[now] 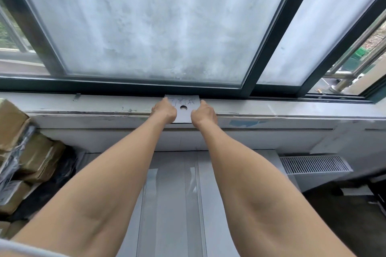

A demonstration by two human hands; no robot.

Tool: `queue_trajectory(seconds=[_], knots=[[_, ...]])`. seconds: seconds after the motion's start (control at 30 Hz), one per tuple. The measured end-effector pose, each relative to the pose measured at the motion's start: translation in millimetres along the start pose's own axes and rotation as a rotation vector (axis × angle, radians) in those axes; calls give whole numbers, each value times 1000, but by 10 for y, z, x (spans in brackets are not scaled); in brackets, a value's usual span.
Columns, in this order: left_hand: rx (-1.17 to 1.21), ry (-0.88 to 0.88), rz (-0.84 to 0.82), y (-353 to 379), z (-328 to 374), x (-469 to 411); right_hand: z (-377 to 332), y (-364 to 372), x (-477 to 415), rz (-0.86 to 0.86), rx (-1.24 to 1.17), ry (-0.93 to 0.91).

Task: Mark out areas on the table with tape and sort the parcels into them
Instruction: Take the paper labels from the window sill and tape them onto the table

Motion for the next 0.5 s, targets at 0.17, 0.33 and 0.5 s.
queue_trajectory(seconds=[0.17, 0.33, 0.5], knots=[[-14, 0, 1, 26, -20, -41, 6, 72, -39, 11, -87, 10], [-14, 4, 12, 29, -6, -40, 47, 100, -47, 39, -137, 33], [36, 12, 30, 27, -11, 20, 88, 98, -34, 48, -201, 31]])
Point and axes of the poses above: each hand's wrist, its own x-axis away from the middle knuckle, its own y-axis out of the palm, z = x × y, the point moved 6 cm from there along -x, towards the middle knuckle, and after that the axes turned 2 degrees about x, right-handed, at the moved point
